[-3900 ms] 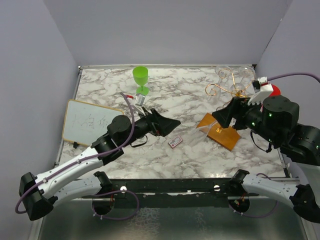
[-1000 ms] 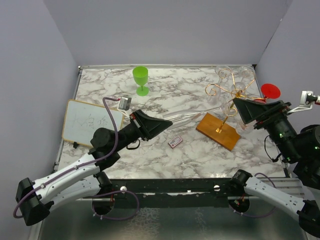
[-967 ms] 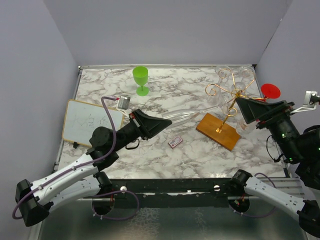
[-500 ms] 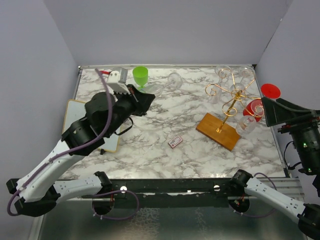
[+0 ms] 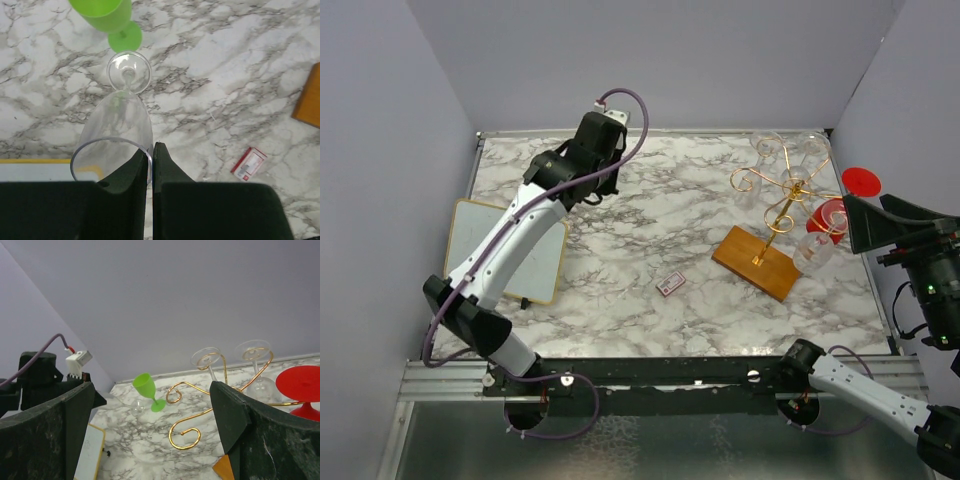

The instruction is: Take the wine glass off the wine glass rack

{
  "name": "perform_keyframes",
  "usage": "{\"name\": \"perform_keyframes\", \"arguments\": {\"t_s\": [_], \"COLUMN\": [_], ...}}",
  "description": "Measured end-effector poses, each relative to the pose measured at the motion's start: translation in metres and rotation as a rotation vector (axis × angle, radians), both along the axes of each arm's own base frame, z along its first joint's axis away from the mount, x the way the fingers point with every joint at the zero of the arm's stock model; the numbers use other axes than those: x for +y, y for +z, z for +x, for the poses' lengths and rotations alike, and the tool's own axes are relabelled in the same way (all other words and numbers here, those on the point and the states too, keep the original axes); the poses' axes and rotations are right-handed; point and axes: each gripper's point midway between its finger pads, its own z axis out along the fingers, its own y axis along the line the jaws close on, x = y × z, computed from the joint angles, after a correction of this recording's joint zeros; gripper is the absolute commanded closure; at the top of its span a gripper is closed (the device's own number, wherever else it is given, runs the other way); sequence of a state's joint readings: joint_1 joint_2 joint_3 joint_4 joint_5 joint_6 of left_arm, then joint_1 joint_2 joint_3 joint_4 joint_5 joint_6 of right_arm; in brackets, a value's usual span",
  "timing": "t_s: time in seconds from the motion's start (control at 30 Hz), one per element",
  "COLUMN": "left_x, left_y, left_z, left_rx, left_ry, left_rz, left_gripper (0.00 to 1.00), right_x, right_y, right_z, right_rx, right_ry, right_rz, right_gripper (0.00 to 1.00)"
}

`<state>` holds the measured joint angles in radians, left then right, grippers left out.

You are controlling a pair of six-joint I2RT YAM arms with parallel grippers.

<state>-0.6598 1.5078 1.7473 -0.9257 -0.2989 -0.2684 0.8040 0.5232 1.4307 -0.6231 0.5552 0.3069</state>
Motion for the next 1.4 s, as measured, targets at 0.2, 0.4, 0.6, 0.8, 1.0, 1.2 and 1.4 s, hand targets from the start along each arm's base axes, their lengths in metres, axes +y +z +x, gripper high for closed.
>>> {"name": "perform_keyframes", "arguments": {"t_s": [0.2,0.4,0.6,0.8,1.0,1.2,1.4], "left_x": [0.009,-0.004,-0.001,0.014,0.019,0.019,0.019], "left_y": [-0.027,-0.056,-0.066,-0.075,-0.091,-0.093,-0.093], "left_z": [0.047,0.062,0.064,0.072,0.077,0.079,0.082], "left_rx": [0.105,0.194,0.241,0.281,0.332,0.338,0.336], "left_ry": [-0.001,-0.033,-0.038,-0.016,-0.014,-0.016,-0.017], "left_rz": [0.059,0.078,0.095,0.105,0.111,0.116,0.120], "left_gripper": [1.00,1.00,1.00,1.00,1.00,0.80,0.60], "right_x": [-0.001,-0.004,-0.003,-0.003,-0.003,-0.003,-0.001], "right_y": [-0.004,-0.002,-0.005,-0.008,-0.009,-0.009,-0.012], "right_z": [0.000,-0.002,-0.002,-0.001,-0.001,-0.001,0.001], "right_rx": [0.012,0.010,0.019,0.022,0.025,0.025,0.031], "right_ry": [-0.006,-0.007,-0.008,-0.010,-0.010,-0.010,-0.010], "right_rz": [-0.041,-0.045,-0.058,-0.070,-0.073,-0.073,-0.078], "right_gripper": [0.00,0.00,0.00,0.00,0.01,0.01,0.01]}}
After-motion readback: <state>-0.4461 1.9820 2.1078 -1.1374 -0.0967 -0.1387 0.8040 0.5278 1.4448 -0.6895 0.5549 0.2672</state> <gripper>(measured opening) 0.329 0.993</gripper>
